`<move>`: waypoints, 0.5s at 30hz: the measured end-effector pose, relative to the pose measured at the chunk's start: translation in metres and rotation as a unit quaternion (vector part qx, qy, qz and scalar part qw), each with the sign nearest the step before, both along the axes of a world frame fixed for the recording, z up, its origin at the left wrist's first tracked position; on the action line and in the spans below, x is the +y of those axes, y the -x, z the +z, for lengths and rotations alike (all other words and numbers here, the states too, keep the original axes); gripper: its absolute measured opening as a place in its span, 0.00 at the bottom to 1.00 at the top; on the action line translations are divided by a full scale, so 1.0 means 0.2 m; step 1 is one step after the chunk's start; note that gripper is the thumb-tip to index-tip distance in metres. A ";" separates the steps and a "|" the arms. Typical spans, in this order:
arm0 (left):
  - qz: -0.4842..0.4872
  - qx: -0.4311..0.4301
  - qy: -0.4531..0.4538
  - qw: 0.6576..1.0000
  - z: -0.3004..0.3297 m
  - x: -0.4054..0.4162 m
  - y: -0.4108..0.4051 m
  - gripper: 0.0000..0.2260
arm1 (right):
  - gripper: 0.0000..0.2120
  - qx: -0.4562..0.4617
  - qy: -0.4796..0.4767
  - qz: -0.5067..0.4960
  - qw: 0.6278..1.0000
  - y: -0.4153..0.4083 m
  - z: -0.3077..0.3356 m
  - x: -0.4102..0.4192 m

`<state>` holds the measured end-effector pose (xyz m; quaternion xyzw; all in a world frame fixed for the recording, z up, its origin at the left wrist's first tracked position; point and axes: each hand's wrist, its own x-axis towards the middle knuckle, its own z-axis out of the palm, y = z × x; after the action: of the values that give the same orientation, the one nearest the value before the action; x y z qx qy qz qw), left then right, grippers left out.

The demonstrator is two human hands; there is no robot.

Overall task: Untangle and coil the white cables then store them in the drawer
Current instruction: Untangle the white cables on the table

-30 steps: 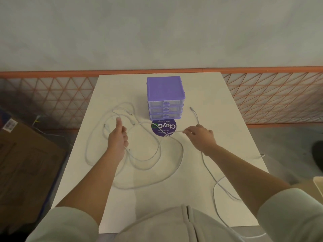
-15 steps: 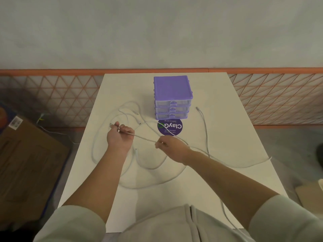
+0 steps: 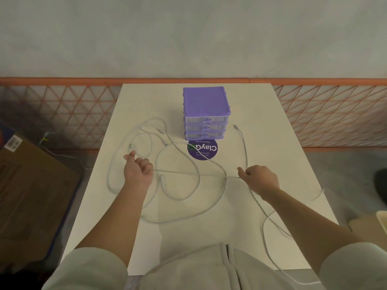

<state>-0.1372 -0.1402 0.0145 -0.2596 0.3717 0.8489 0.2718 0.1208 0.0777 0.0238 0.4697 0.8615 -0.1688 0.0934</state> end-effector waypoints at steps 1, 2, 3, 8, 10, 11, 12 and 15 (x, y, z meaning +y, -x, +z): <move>0.001 0.003 0.002 1.000 0.00 0.00 0.00 0.15 | 0.28 -0.002 -0.014 -0.005 1.000 -0.02 0.01 0.03; 0.002 0.007 0.003 1.000 0.01 -0.01 0.01 0.15 | 0.28 -0.003 -0.033 -0.009 0.999 -0.04 0.03 0.06; 0.003 0.010 0.003 1.000 0.01 -0.01 0.02 0.15 | 0.28 -0.004 -0.057 -0.012 0.998 -0.05 0.05 0.09; 0.007 0.008 0.007 1.000 0.01 -0.04 0.05 0.14 | 0.24 -0.048 -0.082 -0.043 0.995 -0.11 0.03 0.16; 0.002 0.005 0.011 1.000 0.00 -0.05 0.04 0.13 | 0.19 -0.080 -0.021 -0.046 0.996 -0.13 -0.02 0.15; -0.002 0.005 0.012 1.000 0.00 -0.05 0.03 0.13 | 0.17 -0.091 0.008 -0.046 0.995 -0.14 -0.05 0.14; -0.005 0.005 0.010 1.000 0.00 -0.05 0.02 0.13 | 0.14 -0.095 0.030 -0.046 0.994 -0.15 -0.07 0.12; -0.018 0.012 -0.001 1.000 0.01 -0.06 0.00 0.12 | 0.15 -0.057 0.090 -0.062 0.992 -0.13 -0.12 0.10</move>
<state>-0.1368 -0.1527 0.0159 -0.2421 0.3788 0.8473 0.2828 0.1473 0.0981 0.0002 0.5206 0.8055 -0.2239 0.1733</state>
